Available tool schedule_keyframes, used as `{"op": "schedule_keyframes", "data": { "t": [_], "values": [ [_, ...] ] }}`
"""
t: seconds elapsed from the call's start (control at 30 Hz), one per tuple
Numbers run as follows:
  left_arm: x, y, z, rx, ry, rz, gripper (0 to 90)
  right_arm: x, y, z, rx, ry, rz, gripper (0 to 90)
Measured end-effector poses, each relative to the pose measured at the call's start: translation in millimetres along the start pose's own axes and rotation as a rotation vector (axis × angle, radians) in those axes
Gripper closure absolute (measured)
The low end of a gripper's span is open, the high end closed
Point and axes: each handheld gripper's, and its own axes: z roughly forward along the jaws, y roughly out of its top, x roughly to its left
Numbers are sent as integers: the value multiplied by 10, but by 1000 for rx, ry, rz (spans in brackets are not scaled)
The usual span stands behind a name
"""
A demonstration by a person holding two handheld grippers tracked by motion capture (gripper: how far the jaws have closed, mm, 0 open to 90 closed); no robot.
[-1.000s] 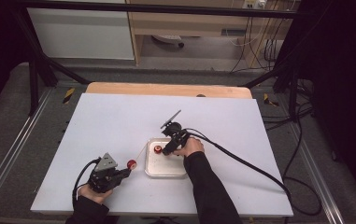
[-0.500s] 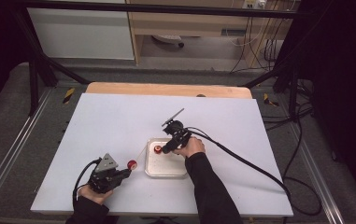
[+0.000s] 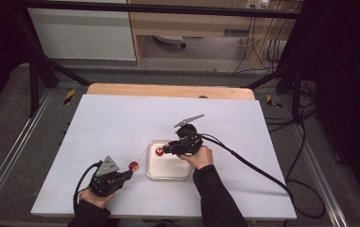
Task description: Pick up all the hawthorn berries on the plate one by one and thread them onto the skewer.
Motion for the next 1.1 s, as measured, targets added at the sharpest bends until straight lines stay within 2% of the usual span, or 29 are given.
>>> {"op": "schedule_keyframes", "data": {
  "t": [0.1,0.27,0.3,0.33,0.57,0.87,1.1],
  "values": [
    [-10,4,-11,-14,6,-6,882,9,-74,-37,-103,41,38,621],
    [-20,6,-30,-32,15,-25,882,17,-191,-34,-250,80,99,621],
    [-22,7,-35,-36,17,-30,882,17,-224,-29,-302,91,119,622],
    [-24,6,-39,-41,19,-33,882,17,-224,-29,-302,91,119,622],
    [-53,11,-60,-69,26,-65,882,57,-312,19,-471,105,179,622],
    [-169,24,-59,-103,16,-104,882,132,-376,120,-662,116,242,624],
    [-239,37,-13,-104,-12,-133,882,163,-413,167,-753,129,271,624]
  ]
}}
